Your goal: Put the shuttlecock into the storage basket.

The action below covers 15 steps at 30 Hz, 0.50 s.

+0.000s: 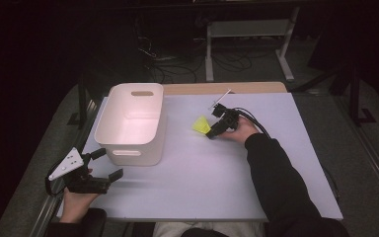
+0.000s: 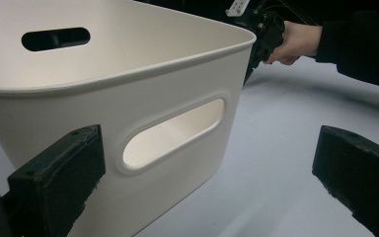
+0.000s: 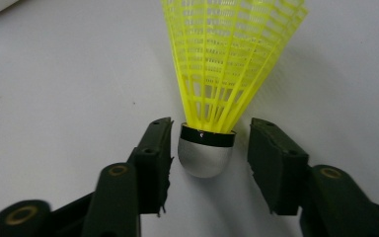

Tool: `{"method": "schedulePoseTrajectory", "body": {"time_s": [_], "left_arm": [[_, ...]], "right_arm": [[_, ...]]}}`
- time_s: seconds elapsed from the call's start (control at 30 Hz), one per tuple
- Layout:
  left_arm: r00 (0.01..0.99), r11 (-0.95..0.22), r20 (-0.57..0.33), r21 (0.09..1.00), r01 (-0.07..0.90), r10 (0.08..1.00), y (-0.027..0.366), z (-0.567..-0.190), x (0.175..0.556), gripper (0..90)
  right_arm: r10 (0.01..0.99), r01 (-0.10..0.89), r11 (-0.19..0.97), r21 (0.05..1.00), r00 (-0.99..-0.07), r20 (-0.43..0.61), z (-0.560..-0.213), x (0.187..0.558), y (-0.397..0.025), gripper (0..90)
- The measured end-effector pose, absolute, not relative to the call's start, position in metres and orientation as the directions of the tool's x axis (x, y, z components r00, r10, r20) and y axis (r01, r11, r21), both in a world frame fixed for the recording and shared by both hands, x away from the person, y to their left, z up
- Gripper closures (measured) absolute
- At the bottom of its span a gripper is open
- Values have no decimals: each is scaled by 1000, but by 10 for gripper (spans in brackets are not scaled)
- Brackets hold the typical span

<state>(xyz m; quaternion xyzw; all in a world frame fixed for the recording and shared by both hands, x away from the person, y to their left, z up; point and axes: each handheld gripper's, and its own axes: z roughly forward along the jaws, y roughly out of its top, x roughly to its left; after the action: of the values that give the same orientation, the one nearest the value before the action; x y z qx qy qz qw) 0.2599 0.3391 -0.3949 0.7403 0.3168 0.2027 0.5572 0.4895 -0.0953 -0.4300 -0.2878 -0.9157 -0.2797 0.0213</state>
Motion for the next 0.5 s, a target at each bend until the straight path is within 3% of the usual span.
{"method": "schedulePoseTrajectory", "body": {"time_s": [0.2,0.5], "left_arm": [[716,-178,-53,953,243,696,339,-395,260,0],[716,-177,-54,954,244,696,339,-395,260,0]], "right_arm": [[512,543,672,503,-832,214,-430,490,-96,602],[516,548,671,499,-829,216,-428,489,-97,629]]}}
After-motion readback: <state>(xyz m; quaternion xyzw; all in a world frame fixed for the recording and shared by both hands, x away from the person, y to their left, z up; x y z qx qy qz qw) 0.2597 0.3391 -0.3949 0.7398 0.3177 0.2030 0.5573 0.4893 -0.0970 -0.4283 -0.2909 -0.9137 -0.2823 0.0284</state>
